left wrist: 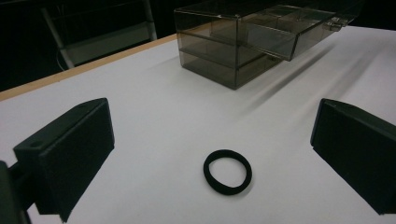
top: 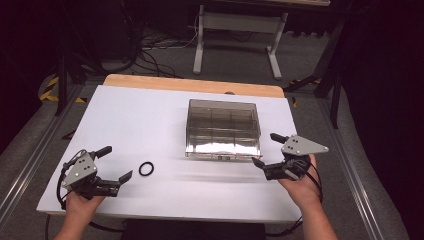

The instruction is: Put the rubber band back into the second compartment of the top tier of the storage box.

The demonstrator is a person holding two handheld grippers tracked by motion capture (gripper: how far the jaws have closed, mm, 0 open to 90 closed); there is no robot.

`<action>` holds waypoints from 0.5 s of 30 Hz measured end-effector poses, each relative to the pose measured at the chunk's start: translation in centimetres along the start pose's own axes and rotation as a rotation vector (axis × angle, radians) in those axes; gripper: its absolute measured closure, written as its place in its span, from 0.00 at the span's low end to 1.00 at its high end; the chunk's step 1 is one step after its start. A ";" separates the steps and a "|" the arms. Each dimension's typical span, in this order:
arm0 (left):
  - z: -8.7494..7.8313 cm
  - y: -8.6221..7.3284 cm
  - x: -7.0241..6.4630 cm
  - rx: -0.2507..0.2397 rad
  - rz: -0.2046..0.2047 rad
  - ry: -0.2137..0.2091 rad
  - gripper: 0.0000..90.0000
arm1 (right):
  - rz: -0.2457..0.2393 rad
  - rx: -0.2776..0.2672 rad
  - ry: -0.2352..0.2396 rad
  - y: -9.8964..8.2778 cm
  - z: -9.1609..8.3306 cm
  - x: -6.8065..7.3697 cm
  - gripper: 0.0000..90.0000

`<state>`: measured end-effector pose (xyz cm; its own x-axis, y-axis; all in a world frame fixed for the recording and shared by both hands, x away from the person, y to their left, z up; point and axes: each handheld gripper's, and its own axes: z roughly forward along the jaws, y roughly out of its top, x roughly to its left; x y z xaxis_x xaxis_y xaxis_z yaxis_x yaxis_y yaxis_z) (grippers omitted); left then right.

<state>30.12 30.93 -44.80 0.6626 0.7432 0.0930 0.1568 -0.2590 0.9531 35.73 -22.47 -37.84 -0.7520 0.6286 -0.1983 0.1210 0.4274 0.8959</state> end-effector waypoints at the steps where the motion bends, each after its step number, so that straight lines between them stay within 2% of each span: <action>1: 0.0 0.0 0.0 0.000 -0.002 0.001 0.01 | 0.010 -0.008 -0.010 -0.5 -0.1 -0.1 0.07; 4: 0.1 0.0 0.0 0.004 0.009 -0.004 0.01 | 0.040 -0.011 -0.020 -1.8 -0.3 -0.1 0.07; 5: 0.1 0.0 0.0 0.004 0.011 0.002 0.01 | 0.053 -0.002 -0.024 -2.7 -0.2 -0.1 0.06; 7: 0.1 0.0 0.0 0.004 0.011 0.002 0.01 | 0.056 0.004 -0.027 -3.1 -0.2 -0.1 0.06; 9: 0.1 0.0 0.0 0.005 0.010 -0.004 0.01 | 0.086 0.007 -0.034 -4.3 -0.2 0.0 0.05; 12: 0.1 0.0 0.0 0.005 0.016 0.001 0.01 | 0.109 0.005 -0.037 -5.1 -0.1 -0.1 0.03; 15: 0.1 0.0 0.0 0.006 0.010 -0.003 0.01 | 0.143 -0.005 -0.045 -6.6 0.1 -0.3 0.02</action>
<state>30.15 30.88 -44.83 0.6667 0.7384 0.1013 0.1543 -0.2698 0.9505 35.18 -25.42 -43.72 -0.6972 0.7116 -0.0866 0.2215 0.3287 0.9181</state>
